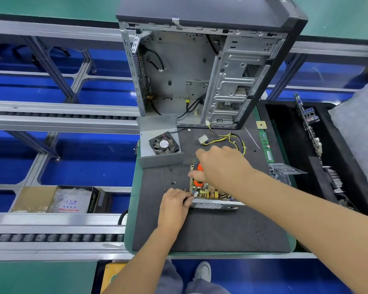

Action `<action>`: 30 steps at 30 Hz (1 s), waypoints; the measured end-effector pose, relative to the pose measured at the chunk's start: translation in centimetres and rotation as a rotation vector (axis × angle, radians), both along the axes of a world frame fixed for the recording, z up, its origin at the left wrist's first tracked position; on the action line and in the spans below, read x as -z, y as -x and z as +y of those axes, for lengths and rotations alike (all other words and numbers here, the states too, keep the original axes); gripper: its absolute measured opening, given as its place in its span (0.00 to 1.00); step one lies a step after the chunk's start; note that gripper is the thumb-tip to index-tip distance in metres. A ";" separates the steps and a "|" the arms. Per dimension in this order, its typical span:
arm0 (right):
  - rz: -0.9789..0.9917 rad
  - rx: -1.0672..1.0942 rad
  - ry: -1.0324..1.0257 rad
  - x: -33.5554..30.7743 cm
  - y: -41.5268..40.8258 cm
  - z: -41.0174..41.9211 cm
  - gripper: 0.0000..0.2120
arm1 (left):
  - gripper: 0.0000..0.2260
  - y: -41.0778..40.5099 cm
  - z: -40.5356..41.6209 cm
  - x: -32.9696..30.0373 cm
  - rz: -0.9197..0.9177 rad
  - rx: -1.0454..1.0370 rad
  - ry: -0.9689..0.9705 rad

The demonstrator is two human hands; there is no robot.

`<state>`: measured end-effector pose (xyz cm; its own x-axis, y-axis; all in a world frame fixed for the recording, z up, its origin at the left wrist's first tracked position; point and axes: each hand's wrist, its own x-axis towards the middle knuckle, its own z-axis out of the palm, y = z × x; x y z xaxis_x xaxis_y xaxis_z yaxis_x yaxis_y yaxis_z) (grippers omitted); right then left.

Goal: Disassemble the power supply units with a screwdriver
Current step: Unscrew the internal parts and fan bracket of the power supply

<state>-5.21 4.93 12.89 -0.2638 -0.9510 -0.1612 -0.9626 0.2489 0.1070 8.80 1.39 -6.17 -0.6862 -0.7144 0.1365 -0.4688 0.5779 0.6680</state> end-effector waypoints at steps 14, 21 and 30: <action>0.056 -0.210 -0.032 -0.3 -1.1 1.0 0.20 | 0.06 0.1 -0.1 -0.2 0.002 -0.021 0.026; -0.039 -0.261 -0.062 -0.6 -2.5 0.0 0.15 | 0.06 0.5 -0.3 -0.4 -0.106 -0.090 -0.119; -0.309 0.011 -0.001 0.1 -0.9 -0.7 0.21 | 0.04 0.6 -0.4 -0.6 -0.129 -0.074 -0.190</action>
<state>-4.27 4.28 12.75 -0.2128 -0.9481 -0.2362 -0.9467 0.2599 -0.1903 8.17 0.98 -5.57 -0.6339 -0.7680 -0.0911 -0.5941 0.4082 0.6932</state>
